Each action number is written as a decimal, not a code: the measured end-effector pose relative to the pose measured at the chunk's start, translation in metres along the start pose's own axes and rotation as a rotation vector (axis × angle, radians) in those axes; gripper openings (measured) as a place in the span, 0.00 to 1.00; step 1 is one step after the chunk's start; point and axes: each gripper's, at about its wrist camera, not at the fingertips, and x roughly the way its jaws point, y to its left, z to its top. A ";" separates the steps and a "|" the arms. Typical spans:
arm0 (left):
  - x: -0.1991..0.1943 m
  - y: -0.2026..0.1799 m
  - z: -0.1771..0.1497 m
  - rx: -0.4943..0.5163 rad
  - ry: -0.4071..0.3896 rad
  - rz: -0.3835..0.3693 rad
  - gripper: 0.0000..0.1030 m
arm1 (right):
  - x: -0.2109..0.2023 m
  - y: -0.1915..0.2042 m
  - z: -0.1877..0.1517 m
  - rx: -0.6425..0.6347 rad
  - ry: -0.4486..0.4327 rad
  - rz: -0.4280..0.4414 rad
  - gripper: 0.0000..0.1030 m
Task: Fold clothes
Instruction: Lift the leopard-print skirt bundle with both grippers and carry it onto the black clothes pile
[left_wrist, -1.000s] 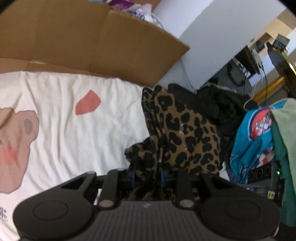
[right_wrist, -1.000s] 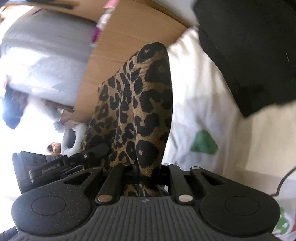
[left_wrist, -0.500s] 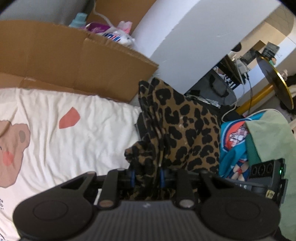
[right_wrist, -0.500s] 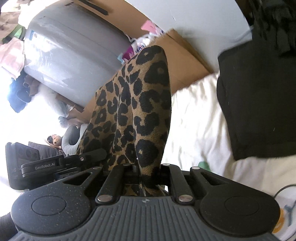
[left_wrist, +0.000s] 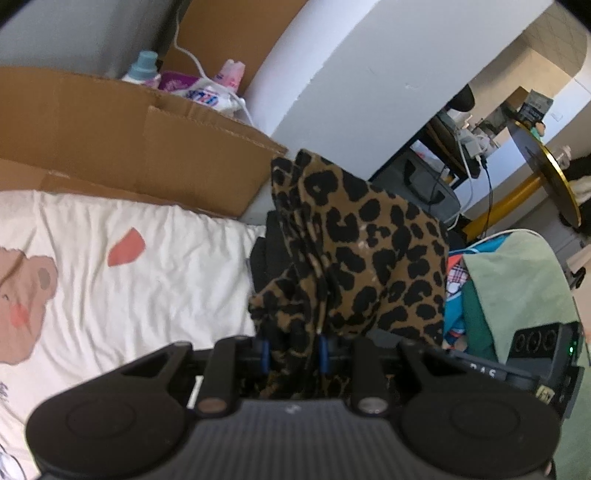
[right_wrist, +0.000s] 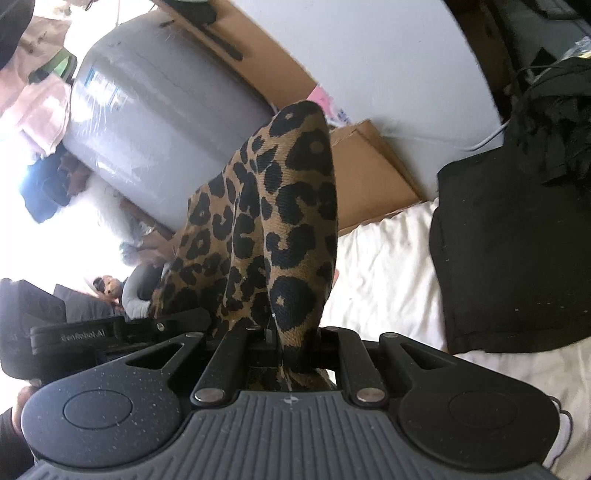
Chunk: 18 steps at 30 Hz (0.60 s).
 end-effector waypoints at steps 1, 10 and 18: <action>0.002 -0.004 0.001 0.002 0.001 -0.004 0.24 | -0.004 -0.001 0.001 0.000 -0.009 -0.009 0.08; 0.028 -0.042 0.002 0.033 -0.002 -0.067 0.24 | -0.045 -0.015 0.016 -0.017 -0.076 -0.080 0.08; 0.066 -0.057 -0.012 0.032 0.029 -0.155 0.24 | -0.065 -0.037 0.019 -0.067 -0.112 -0.177 0.08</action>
